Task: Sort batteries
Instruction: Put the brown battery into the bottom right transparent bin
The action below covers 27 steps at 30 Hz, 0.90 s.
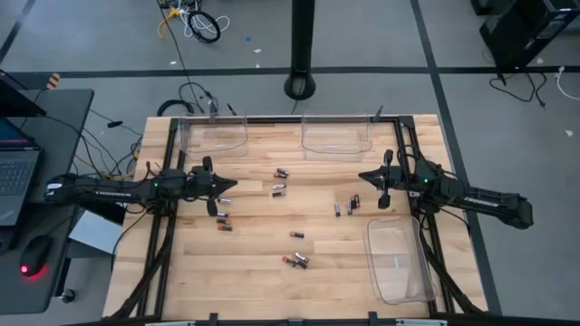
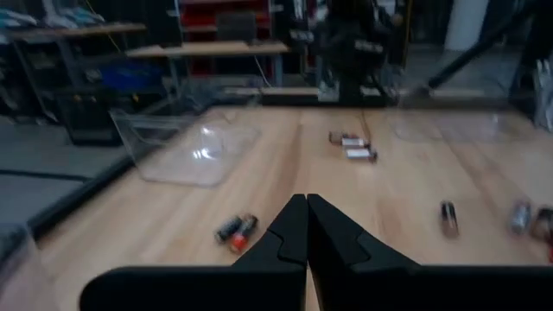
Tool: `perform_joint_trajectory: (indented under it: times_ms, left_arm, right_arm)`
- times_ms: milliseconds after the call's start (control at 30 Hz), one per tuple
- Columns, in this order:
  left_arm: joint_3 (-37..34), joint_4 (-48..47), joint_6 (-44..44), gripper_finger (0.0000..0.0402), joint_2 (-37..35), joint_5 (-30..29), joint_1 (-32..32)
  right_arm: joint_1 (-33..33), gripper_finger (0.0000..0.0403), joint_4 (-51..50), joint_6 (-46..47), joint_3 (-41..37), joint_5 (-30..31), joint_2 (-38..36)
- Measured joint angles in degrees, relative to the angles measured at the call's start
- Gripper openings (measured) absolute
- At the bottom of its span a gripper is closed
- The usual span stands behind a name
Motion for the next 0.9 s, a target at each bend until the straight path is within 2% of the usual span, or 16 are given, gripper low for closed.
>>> perform_joint_trajectory:
  times_ms: [200,300,367,467,700,900]
  left_arm:
    - [0.0,8.06,-4.83,0.001,0.0,1.21,0.0]
    - [0.13,10.32,-6.14,0.001,0.04,8.21,0.0]
    - [1.35,8.51,-7.43,0.001,0.74,14.19,-0.02]
    - [3.84,8.25,-10.36,0.001,3.52,18.53,-0.36]
    - [10.24,8.11,-8.4,0.001,15.22,18.87,-4.57]
    - [16.65,8.06,-8.3,0.001,26.66,15.67,-9.14]
  right_arm:
    - [0.0,0.0022,0.0,0.0,0.0,0.0,0.0]
    - [0.01,0.0022,0.0,-0.01,0.01,0.0,0.0]
    - [0.01,0.0022,0.0,0.0,0.0,0.0,0.0]
    - [-0.01,0.0022,0.0,-0.02,0.01,0.0,0.0]
    - [0.01,0.0023,0.0,0.0,0.0,0.0,0.0]
    - [0.0,0.0022,0.0,-0.01,0.01,0.0,0.0]
